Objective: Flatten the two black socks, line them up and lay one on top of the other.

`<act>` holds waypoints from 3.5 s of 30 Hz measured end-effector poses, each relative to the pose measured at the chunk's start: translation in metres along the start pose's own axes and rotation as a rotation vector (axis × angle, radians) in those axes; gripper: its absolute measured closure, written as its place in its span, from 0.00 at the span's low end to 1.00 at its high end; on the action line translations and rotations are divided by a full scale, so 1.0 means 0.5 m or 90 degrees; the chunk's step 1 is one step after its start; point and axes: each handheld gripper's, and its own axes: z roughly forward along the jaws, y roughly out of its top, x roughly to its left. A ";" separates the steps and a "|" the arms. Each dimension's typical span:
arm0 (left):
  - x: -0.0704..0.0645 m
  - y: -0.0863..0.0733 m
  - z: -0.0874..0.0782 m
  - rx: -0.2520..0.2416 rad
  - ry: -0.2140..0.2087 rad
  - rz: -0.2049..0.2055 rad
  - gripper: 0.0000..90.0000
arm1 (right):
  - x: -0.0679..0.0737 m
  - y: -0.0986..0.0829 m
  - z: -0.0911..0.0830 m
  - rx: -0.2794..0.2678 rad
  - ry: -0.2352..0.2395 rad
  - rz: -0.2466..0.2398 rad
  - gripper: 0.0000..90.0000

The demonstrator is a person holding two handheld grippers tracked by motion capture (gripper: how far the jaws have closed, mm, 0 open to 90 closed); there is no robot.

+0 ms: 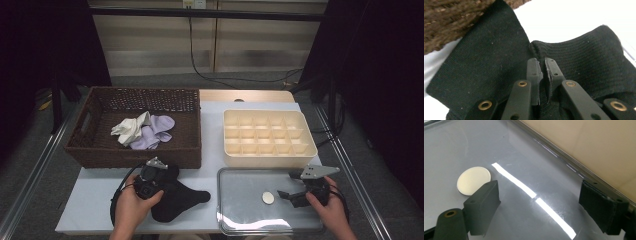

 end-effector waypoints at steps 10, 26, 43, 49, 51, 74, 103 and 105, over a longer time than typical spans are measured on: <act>0.001 -0.008 -0.020 -0.022 -0.027 -0.004 0.93 | -0.001 0.000 0.000 0.001 0.001 0.001 0.18; -0.036 -0.003 0.035 0.015 -0.007 0.093 0.70 | -0.001 0.000 0.000 0.001 0.001 0.000 0.18; -0.011 0.019 -0.003 -0.063 -0.005 0.027 0.94 | -0.001 0.001 0.000 0.001 0.001 0.000 0.18; 0.022 0.001 -0.048 -0.097 0.036 0.006 0.93 | -0.001 0.000 0.000 0.001 0.001 0.000 0.18; 0.030 -0.004 -0.055 -0.099 0.052 0.001 0.92 | -0.001 0.000 0.000 0.001 0.001 0.000 0.18; 0.017 0.002 -0.017 -0.094 0.011 0.024 0.83 | -0.001 0.000 0.000 0.001 0.001 0.000 0.18; -0.058 0.058 0.063 -0.096 0.008 0.092 0.81 | 0.155 0.125 0.100 0.022 0.140 -0.047 0.29; -0.058 0.059 0.062 -0.095 0.007 0.092 0.81 | 0.169 0.134 0.112 0.025 0.158 -0.053 0.30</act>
